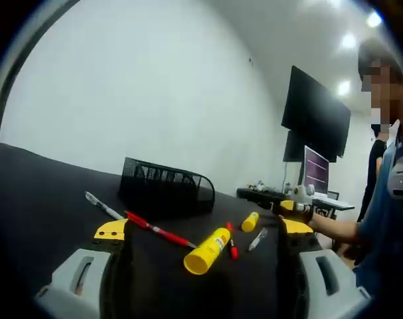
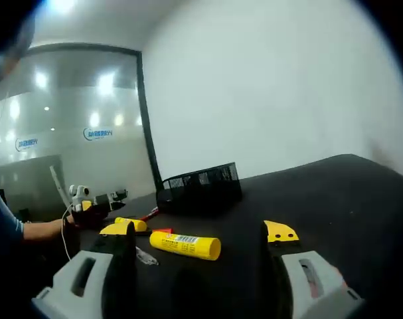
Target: Pick up pens and glue sticks and place them into the holder.
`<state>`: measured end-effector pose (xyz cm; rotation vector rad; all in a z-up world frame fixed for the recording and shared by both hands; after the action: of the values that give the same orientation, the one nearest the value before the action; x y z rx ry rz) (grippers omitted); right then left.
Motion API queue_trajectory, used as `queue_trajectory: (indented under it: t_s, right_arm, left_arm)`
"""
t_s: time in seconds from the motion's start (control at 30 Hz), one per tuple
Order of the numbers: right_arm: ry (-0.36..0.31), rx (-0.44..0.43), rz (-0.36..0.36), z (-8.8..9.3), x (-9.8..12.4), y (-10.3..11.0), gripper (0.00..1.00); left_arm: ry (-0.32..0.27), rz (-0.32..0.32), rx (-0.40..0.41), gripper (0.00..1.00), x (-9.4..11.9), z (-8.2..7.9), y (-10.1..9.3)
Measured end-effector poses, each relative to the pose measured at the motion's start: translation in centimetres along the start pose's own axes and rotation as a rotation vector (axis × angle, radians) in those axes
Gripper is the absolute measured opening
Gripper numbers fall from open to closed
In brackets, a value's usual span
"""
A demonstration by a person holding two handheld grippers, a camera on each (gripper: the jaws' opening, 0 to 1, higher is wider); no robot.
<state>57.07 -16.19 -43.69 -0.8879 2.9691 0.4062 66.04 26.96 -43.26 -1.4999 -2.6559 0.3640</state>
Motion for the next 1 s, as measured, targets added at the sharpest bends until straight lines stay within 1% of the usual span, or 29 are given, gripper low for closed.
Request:
queue_trajectory:
  t_s: [0.17,0.27,0.37,0.43,0.5,0.6,0.67,0.77,0.87,0.93,1.0]
  right_arm:
    - [-0.006,0.0,0.005,0.0,0.1,0.0,0.71]
    - [-0.011,0.002,0.005,-0.1,0.1,-0.1,0.7]
    - [-0.008,0.001,0.002,-0.1,0.1,-0.1,0.7]
    - [-0.003,0.008,-0.001,0.0,0.1,-0.1,0.7]
    - [-0.004,0.015,-0.004,0.0,0.1,0.0,0.69]
    - [-0.01,0.017,-0.01,-0.1,0.1,0.0,0.69]
    - [-0.017,0.014,-0.012,-0.2,0.2,0.0,0.69]
    - [-0.026,0.014,-0.015,-0.2,0.3,0.0,0.68]
    - [-0.032,0.015,-0.019,-0.3,0.3,0.1,0.67]
    - [-0.035,0.019,-0.019,-0.3,0.3,0.1,0.67]
    - [-0.036,0.024,-0.021,-0.4,0.4,0.1,0.67]
  left_arm:
    - [0.007,-0.002,0.001,0.86,0.0,0.0,0.1]
    - [0.003,-0.041,0.011,0.79,0.0,-0.3,0.7]
    - [-0.025,-0.068,0.035,0.78,-0.2,-1.1,1.0]
    - [-0.024,-0.08,0.043,0.78,-0.5,-1.4,1.3]
    - [-0.011,-0.089,0.043,0.76,-0.7,-1.6,1.6]
    - [0.01,-0.121,0.003,0.67,-0.9,-2.0,2.3]
    - [0.02,-0.13,-0.018,0.63,-1.0,-2.2,2.6]
    - [0.047,-0.156,-0.032,0.58,-1.2,-2.8,3.3]
    - [0.06,-0.188,-0.048,0.53,-1.2,-3.3,4.0]
    - [0.07,-0.206,-0.046,0.47,-1.3,-3.5,4.3]
    - [0.075,-0.288,-0.035,0.4,-1.3,-3.7,5.1]
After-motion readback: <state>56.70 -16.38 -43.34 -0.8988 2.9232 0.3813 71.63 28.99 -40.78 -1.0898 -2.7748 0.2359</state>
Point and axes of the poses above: the point that each gripper's makers call its tool centre point, and the gripper's own axes: x roughly backward along the fingers, y roughly to its left, z roughly out of its underside, the point moved 8 cm from there along x, roughly backward along the fingers, and after that the axes turned 4 degrees about -z, right-handed, at the moved point
